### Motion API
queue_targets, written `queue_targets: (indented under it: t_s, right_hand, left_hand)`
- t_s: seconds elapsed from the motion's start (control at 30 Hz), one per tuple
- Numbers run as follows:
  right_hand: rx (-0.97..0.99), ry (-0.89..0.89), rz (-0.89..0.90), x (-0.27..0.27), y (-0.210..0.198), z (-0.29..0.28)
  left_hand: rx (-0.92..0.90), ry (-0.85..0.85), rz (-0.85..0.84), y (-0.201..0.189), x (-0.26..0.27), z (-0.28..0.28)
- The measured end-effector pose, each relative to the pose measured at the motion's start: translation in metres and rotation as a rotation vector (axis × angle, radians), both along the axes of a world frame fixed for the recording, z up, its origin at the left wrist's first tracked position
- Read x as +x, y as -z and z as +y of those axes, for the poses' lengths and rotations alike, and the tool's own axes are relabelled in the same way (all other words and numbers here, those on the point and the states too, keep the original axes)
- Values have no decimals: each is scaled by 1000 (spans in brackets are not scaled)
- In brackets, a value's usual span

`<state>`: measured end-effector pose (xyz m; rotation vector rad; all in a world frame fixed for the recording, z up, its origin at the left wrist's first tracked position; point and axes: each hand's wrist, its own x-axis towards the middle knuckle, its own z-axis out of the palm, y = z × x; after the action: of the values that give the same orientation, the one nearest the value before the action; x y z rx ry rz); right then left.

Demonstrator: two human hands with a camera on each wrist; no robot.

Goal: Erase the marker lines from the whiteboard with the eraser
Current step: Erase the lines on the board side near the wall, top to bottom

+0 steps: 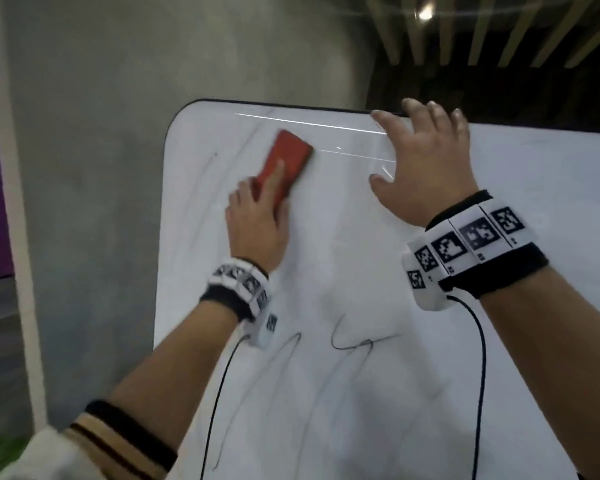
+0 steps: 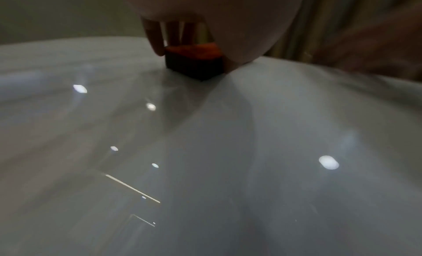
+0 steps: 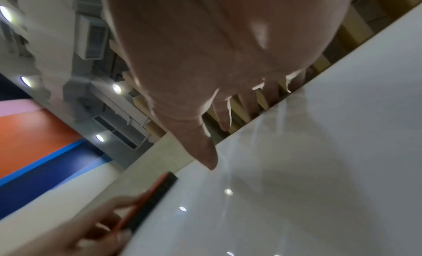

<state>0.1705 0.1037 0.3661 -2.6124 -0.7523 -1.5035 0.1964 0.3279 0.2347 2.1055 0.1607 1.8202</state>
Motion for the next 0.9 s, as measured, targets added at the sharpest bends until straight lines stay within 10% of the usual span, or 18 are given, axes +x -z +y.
queue_targets:
  t_s: [0.13,0.33,0.57,0.77,0.9]
  right_hand:
    - [28,71,-87,13,-3,16]
    - [1,55,-160,23,6,45]
    - [-6,87,-146,24,6,43]
    - [34,90,-116,26,5,44]
    - [30,87,-127,25,7,44]
  left_hand:
    - [-364,-102,76,-57,12,44]
    - [214,57,-51,-30,3,10]
    - [-489,-66,21,-47,24,109]
    - [244,103,-59,13,16,56]
    - [-349,14,-106,-1,40,139]
